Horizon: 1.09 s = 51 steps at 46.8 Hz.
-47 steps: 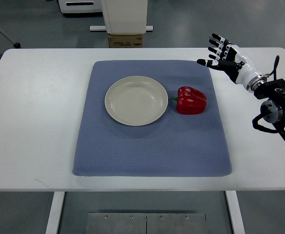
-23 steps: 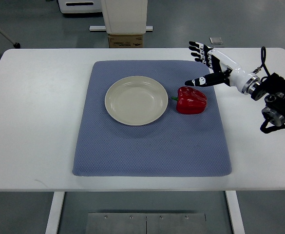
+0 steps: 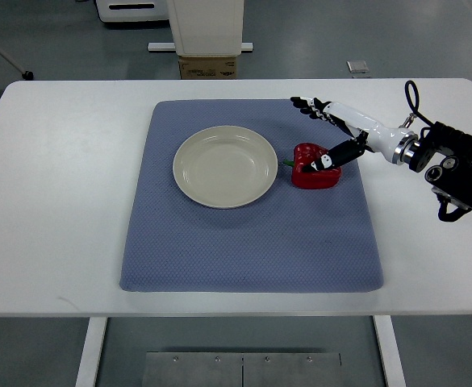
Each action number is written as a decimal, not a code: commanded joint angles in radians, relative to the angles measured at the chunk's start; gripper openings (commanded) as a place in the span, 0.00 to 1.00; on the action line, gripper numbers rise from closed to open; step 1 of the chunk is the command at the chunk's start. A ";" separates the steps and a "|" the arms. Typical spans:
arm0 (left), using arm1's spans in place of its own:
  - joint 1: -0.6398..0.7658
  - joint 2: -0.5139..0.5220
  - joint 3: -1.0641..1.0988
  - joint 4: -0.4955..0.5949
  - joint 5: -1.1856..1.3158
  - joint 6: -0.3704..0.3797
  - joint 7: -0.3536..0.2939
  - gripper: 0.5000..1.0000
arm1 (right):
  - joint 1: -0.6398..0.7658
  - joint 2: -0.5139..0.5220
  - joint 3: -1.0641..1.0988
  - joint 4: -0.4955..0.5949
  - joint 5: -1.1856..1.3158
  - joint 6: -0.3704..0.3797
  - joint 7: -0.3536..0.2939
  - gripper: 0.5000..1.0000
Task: Place red pepper on plate with right hand
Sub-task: 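Move the open right hand over the red bell pepper, then close the right hand fingers around the red bell pepper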
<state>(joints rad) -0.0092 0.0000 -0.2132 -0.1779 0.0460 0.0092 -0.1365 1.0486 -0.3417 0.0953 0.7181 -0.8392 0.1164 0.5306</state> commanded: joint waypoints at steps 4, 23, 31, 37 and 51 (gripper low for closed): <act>0.000 0.000 0.000 0.000 0.000 0.000 0.000 1.00 | 0.010 0.004 -0.080 -0.005 0.000 -0.050 0.006 0.99; 0.000 0.000 0.000 0.000 0.000 0.000 0.000 1.00 | 0.019 0.013 -0.157 -0.055 0.000 -0.053 0.005 0.89; 0.000 0.000 0.000 0.000 0.000 0.000 0.000 1.00 | 0.028 0.013 -0.189 -0.069 0.000 -0.055 0.005 0.82; 0.000 0.000 0.000 0.000 0.000 0.000 0.000 1.00 | 0.027 0.013 -0.193 -0.071 0.000 -0.053 0.005 0.76; 0.000 0.000 0.000 0.000 0.000 0.000 0.000 1.00 | 0.037 0.015 -0.220 -0.072 0.000 -0.053 0.006 0.65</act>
<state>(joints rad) -0.0092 0.0000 -0.2132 -0.1779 0.0460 0.0092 -0.1365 1.0855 -0.3269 -0.1241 0.6459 -0.8387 0.0627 0.5362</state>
